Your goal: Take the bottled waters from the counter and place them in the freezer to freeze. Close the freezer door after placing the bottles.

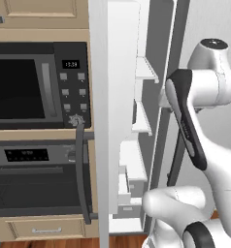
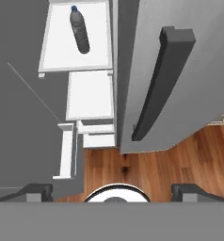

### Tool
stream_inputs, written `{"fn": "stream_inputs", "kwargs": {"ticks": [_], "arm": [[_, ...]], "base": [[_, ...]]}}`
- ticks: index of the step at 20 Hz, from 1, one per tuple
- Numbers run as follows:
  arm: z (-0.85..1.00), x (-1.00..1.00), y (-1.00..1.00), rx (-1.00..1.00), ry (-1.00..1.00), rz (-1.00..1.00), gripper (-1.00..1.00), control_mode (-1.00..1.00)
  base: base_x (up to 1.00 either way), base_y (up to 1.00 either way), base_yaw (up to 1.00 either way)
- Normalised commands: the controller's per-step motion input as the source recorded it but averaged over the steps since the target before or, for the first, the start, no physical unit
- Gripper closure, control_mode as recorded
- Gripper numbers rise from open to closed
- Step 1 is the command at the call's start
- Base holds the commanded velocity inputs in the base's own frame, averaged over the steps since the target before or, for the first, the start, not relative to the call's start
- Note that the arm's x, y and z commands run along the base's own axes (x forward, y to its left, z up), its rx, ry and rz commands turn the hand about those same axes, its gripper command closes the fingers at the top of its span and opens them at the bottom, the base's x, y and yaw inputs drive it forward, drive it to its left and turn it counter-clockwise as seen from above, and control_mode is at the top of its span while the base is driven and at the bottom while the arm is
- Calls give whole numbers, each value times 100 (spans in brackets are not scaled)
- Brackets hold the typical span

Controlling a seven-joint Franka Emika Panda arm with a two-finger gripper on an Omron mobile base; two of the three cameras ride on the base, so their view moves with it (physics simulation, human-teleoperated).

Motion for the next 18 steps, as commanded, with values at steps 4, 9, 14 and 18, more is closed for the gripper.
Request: {"fn": "stream_inputs", "kwargs": {"ticks": [4,9,14,18], "arm": [[-89,0,0,1,11,0,-100,-100],[-67,-8,0,0,11,0,-100,-100],[-56,-19,0,0,8,0,-100,-100],[-21,-3,-2,-4,4,0,-100,-100]], "base": [[0,0,0],[0,0,0],[0,0,0],[0,0,0]]}}
